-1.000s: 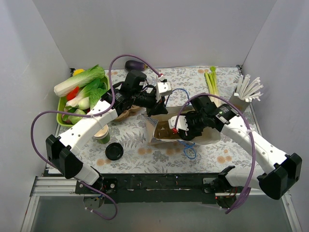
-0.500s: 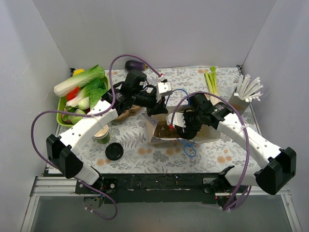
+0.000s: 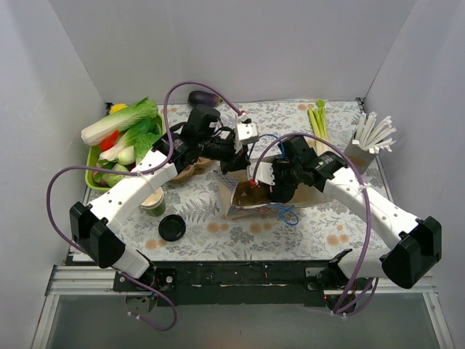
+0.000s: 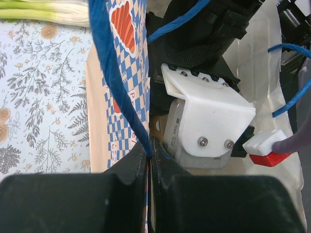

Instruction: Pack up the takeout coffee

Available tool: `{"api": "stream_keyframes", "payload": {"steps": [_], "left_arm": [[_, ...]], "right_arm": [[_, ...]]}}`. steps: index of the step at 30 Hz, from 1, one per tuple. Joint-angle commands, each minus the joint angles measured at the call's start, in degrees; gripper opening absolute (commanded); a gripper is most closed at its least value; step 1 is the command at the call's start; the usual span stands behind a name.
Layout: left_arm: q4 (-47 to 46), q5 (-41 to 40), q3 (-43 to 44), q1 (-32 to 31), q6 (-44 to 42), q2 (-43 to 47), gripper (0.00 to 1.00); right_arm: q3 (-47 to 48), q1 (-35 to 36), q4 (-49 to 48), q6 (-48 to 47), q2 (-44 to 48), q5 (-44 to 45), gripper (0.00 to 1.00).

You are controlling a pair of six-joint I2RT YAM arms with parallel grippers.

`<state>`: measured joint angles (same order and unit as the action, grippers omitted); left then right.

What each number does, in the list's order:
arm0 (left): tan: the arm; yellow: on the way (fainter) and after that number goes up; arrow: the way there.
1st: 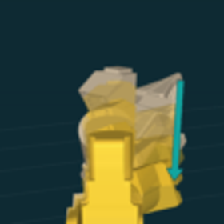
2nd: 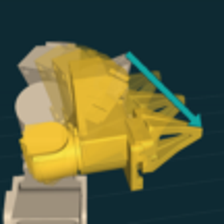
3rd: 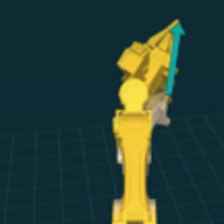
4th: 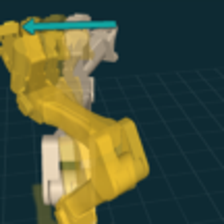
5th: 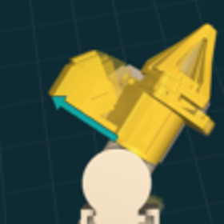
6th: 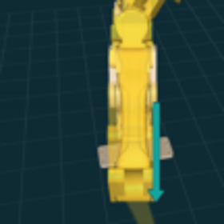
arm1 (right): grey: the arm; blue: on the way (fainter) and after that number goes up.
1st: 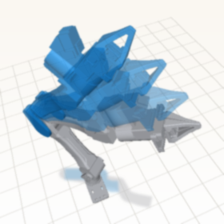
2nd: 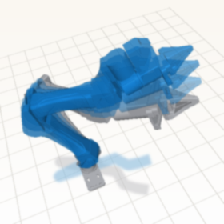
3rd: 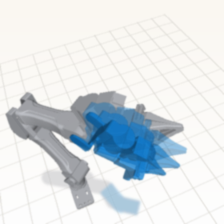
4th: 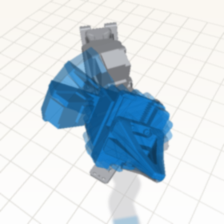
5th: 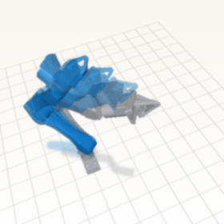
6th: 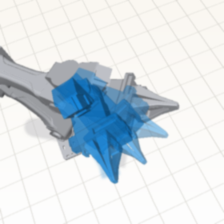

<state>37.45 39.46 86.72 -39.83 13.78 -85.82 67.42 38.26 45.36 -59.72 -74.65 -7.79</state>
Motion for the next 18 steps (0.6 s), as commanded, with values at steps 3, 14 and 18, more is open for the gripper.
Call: {"api": "stream_keyframes", "payload": {"steps": [3, 14, 18], "left_arm": [[-0.7, 2.3, -0.4, 0.0, -0.8, 0.8, 0.00], [-1.2, 1.9, -1.0, 0.3, -1.4, 1.2, 0.00], [-2.0, 1.2, -1.1, 0.5, -0.5, 0.9, 0.00]], "right_arm": [[2.7, -0.2, -5.8, 3.3, -1.5, 1.7, 0.40], [2.5, -0.2, -6.9, 5.6, -4.9, 3.1, 0.40], [3.4, -0.9, -6.8, 5.9, -5.6, 2.7, 0.40]]}}
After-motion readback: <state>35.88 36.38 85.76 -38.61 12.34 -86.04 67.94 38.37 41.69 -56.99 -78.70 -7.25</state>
